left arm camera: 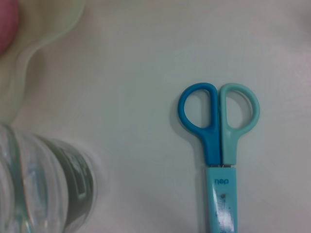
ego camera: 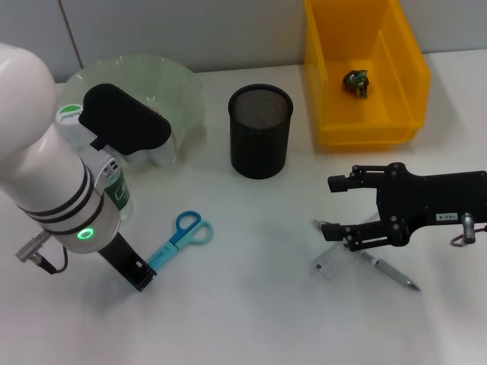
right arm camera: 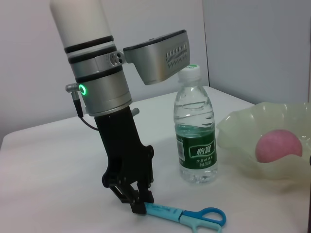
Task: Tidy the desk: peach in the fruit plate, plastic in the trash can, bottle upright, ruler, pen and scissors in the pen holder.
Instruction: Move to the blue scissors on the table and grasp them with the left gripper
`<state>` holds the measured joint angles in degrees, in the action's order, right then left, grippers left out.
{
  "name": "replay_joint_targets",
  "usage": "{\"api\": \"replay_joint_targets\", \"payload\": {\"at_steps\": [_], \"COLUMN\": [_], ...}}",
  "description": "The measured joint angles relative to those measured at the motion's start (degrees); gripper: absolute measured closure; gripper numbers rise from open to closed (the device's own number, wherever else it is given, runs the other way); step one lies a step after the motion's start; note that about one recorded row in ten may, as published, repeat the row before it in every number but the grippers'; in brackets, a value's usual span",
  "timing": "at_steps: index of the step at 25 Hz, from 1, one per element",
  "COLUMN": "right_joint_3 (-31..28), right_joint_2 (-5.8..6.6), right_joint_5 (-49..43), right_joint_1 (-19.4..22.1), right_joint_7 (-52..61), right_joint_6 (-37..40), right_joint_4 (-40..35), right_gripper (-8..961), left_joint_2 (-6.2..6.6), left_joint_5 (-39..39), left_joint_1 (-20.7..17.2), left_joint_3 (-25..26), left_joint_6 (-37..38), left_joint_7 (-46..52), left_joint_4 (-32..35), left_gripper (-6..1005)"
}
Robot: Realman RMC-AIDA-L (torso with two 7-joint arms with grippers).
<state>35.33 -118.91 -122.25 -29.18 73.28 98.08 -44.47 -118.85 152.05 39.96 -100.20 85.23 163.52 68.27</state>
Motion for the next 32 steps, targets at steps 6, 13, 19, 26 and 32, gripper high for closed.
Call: {"api": "replay_joint_targets", "payload": {"at_steps": [6, 13, 19, 26, 32], "right_joint_3": [0.0, 0.0, 0.0, 0.0, 0.0], "right_joint_2": [0.0, 0.0, 0.0, 0.0, 0.0], "right_joint_5": [0.0, 0.0, 0.0, 0.0, 0.0], "right_joint_1": [0.0, 0.0, 0.0, 0.0, 0.1], "right_joint_7": [0.1, 0.2, 0.2, 0.2, 0.2], "right_joint_6": [0.0, 0.2, 0.7, 0.8, 0.8], "right_joint_4": [0.0, 0.0, 0.0, 0.0, 0.0], "right_gripper": [126, 126, 126, 126, 126], "left_joint_2": [0.05, -0.07, -0.05, 0.02, -0.01], "left_joint_5": [0.0, -0.2, -0.7, -1.6, -1.2], "left_joint_1": [-0.2, -0.2, -0.1, -0.4, 0.3], "left_joint_3": [0.1, 0.0, 0.1, 1.1, 1.2], "left_joint_6": [0.2, 0.6, 0.8, 0.6, 0.1], "left_joint_7": [-0.5, -0.8, -0.8, -0.8, -0.7], "left_joint_4": [0.0, -0.3, -0.7, 0.7, 0.2], "left_gripper": [793, 783, 775, 465, 409]}}
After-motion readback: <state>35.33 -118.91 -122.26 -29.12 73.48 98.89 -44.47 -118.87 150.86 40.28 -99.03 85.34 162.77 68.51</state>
